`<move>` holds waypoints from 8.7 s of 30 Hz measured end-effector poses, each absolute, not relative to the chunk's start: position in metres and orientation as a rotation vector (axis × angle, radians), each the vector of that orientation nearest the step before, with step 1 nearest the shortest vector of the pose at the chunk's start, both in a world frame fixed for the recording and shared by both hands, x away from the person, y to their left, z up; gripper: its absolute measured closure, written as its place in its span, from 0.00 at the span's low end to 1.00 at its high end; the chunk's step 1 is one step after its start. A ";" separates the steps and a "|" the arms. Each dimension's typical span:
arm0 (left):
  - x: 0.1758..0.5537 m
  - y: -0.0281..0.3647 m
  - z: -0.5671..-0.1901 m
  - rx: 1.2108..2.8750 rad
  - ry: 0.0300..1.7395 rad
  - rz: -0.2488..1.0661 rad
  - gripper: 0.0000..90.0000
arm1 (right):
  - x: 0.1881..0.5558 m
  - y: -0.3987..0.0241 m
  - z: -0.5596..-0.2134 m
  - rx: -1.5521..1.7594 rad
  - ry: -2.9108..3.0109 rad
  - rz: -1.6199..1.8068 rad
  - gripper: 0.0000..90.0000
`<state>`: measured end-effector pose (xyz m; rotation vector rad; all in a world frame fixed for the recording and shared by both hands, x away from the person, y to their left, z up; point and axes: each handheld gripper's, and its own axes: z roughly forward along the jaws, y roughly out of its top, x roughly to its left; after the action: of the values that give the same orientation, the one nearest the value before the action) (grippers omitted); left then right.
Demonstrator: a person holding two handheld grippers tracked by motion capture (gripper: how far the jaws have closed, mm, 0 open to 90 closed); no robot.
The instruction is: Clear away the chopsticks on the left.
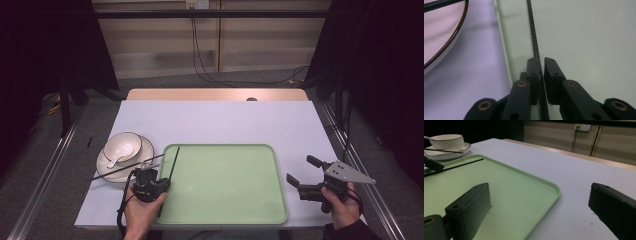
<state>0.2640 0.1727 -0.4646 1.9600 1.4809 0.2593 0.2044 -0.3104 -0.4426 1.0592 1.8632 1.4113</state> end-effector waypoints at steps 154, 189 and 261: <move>0.238 0.246 -0.407 2.009 1.030 0.216 0.95 | 0.206 -0.310 -0.442 1.054 1.865 1.435 0.04; 0.257 0.164 -0.444 1.933 1.489 0.240 0.95 | 0.206 -0.310 -0.442 1.055 1.871 1.435 0.04; 0.200 0.270 -0.423 1.679 0.977 0.562 0.02 | 0.206 -0.312 -0.442 1.065 1.854 1.434 0.04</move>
<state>0.2004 0.2700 -0.4227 1.6790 0.9767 0.5624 0.2059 -0.3122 -0.4421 1.0650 1.8536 1.4339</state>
